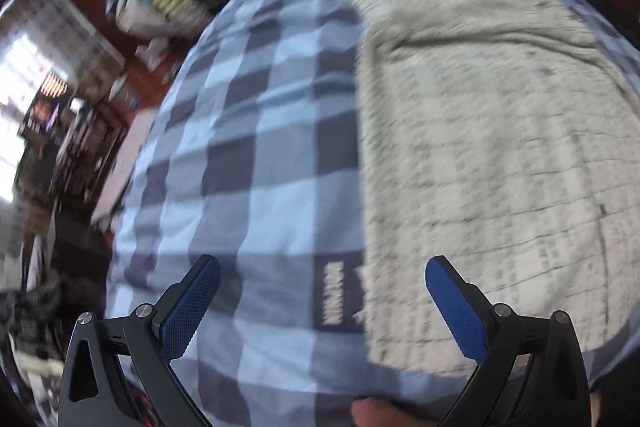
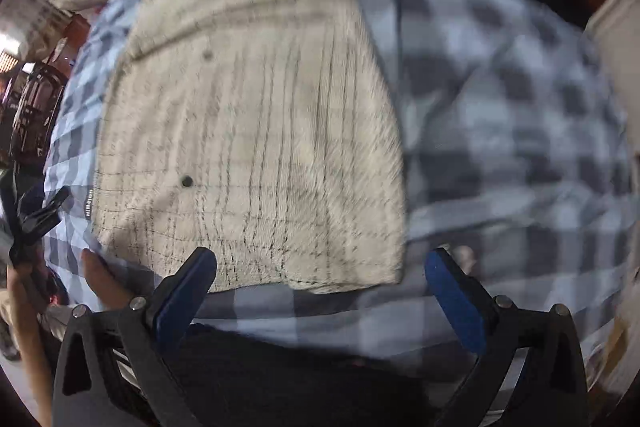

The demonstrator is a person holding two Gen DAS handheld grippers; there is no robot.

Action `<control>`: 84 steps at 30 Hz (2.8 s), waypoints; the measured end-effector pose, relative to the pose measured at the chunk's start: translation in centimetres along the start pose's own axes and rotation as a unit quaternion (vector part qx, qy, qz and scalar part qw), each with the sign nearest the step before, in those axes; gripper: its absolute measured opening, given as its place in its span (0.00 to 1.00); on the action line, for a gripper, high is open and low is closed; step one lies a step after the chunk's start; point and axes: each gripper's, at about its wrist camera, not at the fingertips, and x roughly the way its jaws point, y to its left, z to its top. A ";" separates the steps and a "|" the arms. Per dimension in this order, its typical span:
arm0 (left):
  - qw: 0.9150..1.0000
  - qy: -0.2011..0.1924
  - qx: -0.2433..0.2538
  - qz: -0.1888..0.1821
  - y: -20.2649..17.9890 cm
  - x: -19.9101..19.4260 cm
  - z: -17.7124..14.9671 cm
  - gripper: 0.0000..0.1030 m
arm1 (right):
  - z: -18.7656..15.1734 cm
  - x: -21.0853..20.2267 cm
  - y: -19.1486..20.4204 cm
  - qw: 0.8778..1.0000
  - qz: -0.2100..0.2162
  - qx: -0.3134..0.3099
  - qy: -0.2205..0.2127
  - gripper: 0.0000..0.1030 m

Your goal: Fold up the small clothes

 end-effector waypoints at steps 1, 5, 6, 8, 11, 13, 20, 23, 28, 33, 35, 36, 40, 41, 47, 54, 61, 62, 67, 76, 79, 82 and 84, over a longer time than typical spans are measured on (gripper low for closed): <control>1.000 0.009 -0.008 -0.007 0.4 0.5 -0.1 1.00 | 0.4 1.3 -0.2 1.000 -0.014 0.002 0.004 0.99; 0.998 0.045 -0.022 -0.039 1.2 2.6 -0.2 1.00 | 0.7 5.4 -3.7 0.998 -0.017 0.046 0.029 0.99; 0.997 0.057 -0.020 -0.047 1.0 3.3 -0.2 1.00 | 0.5 6.0 -4.9 0.997 0.000 0.068 0.035 0.99; 0.995 0.080 -0.016 -0.063 0.5 4.4 -0.2 0.99 | 0.2 7.6 -7.3 0.991 0.044 0.116 0.050 0.99; 0.989 0.112 -0.014 -0.098 -0.3 5.8 -0.2 0.99 | -0.2 9.8 -10.2 0.977 0.100 0.173 0.075 0.99; 0.987 0.121 -0.017 -0.105 -0.5 6.3 -0.4 0.99 | -0.3 11.3 -11.6 0.973 0.092 0.192 0.094 0.99; 0.968 0.166 -0.075 -0.173 1.0 8.4 -2.0 0.81 | -1.0 15.8 -13.6 0.956 0.107 0.223 0.158 0.99; 0.961 0.193 -0.074 -0.185 0.5 9.8 -2.8 0.75 | -0.8 16.3 -12.6 0.961 0.093 0.200 0.165 0.99; 0.962 0.207 -0.041 -0.174 -1.1 10.9 -3.3 0.54 | -0.5 16.0 -11.1 0.969 0.063 0.178 0.161 0.99; 0.962 0.202 -0.023 -0.181 -3.4 9.8 -2.8 0.12 | -0.6 16.1 -10.2 0.968 0.065 0.181 0.162 0.99; 0.962 0.195 -0.026 -0.189 -3.6 9.3 -2.8 0.08 | -0.4 16.0 -10.9 0.967 0.073 0.188 0.158 0.99; 0.962 0.191 -0.028 -0.192 -3.6 9.0 -2.7 0.08 | -0.7 15.8 -11.6 0.966 0.076 0.192 0.153 0.99; 0.962 0.174 -0.048 -0.206 -3.0 7.3 -2.8 0.07 | -1.0 14.2 -13.2 0.968 0.074 0.210 0.119 0.99; 0.961 0.171 -0.051 -0.209 -2.7 6.9 -2.5 0.07 | -1.1 14.0 -13.3 0.968 0.074 0.210 0.115 0.99; 0.957 0.171 -0.064 -0.226 -1.8 6.0 -2.9 0.07 | -1.3 16.0 -12.0 0.969 0.070 0.178 0.154 0.99; 0.959 0.182 -0.053 -0.210 -1.6 7.6 -2.8 0.07 | -1.7 20.2 -10.1 0.967 0.060 0.154 0.191 0.99; 0.965 0.155 -0.060 -0.202 -2.3 7.6 -1.8 0.07 | -1.5 21.2 -9.8 0.972 0.082 0.143 0.169 0.86; 0.965 0.145 -0.067 -0.206 -2.0 7.2 -1.6 0.07 | -1.3 21.0 -9.7 0.973 0.082 0.141 0.163 0.74; 0.960 0.102 -0.083 -0.247 -1.5 4.5 -1.3 0.07 | -2.1 19.9 -7.8 0.980 0.096 0.108 0.140 0.16; 0.958 0.091 -0.084 -0.258 -0.7 2.8 -2.2 0.06 | -4.6 16.6 -5.7 0.984 0.143 0.084 0.069 0.05; 0.946 0.086 -0.102 -0.295 0.7 1.4 -2.3 0.06 | -4.7 13.8 -6.7 0.971 0.212 0.105 0.032 0.04; 0.933 0.082 -0.111 -0.331 1.8 -0.1 -2.3 0.06 | -5.8 11.0 -6.5 0.956 0.272 0.107 -0.020 0.04; 0.931 0.081 -0.107 -0.339 2.4 -1.1 -2.2 0.05 | -6.2 10.8 -6.2 0.952 0.285 0.111 -0.024 0.04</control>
